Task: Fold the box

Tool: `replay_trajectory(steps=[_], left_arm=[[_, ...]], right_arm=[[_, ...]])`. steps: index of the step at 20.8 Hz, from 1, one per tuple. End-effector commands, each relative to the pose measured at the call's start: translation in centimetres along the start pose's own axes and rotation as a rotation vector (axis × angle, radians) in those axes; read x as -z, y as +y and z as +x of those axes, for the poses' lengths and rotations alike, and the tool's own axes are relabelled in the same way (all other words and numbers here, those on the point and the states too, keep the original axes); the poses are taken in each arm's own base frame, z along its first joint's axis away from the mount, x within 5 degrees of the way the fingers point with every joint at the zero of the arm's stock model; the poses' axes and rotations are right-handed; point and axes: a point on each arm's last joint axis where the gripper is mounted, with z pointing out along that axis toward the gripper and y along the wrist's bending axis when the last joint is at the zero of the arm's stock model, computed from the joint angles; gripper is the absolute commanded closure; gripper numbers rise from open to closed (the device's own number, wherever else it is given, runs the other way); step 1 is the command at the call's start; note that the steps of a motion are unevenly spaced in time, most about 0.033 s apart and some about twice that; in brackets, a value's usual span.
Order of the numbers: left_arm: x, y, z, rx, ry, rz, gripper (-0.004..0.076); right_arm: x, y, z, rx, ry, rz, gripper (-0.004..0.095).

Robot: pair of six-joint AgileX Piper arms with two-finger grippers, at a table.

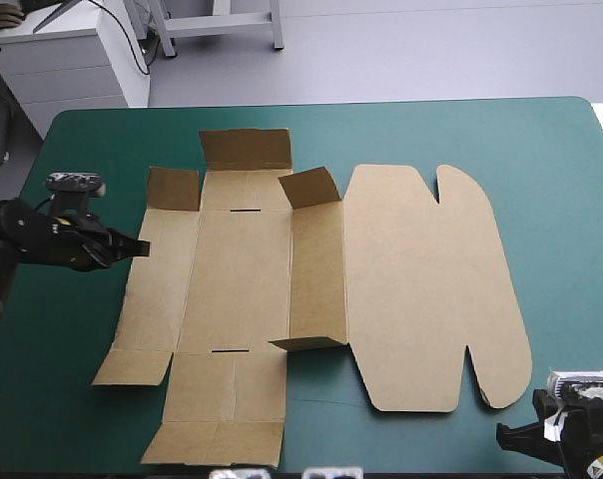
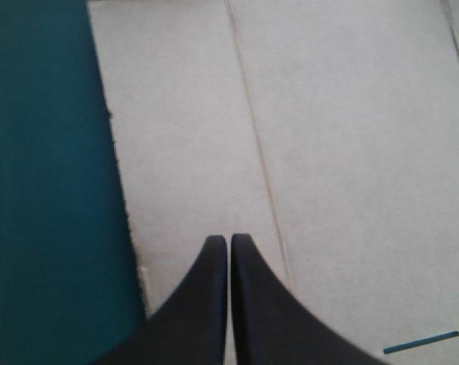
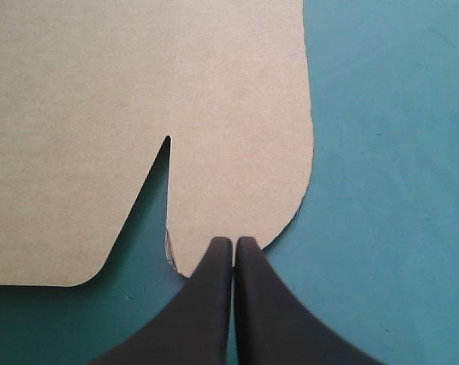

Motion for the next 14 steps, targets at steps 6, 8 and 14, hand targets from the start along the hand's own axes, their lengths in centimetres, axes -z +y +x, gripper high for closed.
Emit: replay_trajectory(steps=[6, 8, 14], left_arm=[[0.9, 8.2, 1.0, 0.25, -0.06, 0.16, 0.0731], [-0.1, 9.5, 1.7, 0.274, -0.012, 0.231, 0.0731], [-3.7, 11.5, 3.6, 0.328, 0.104, 0.341, 0.0731]], right_arm=[[0.4, 0.0, -1.1, 0.006, -0.074, 0.005, 0.0912], [0.4, 0.0, -1.1, 0.007, -0.074, 0.007, 0.0912], [0.4, -0.1, -1.1, 0.008, -0.074, 0.01, 0.0912]])
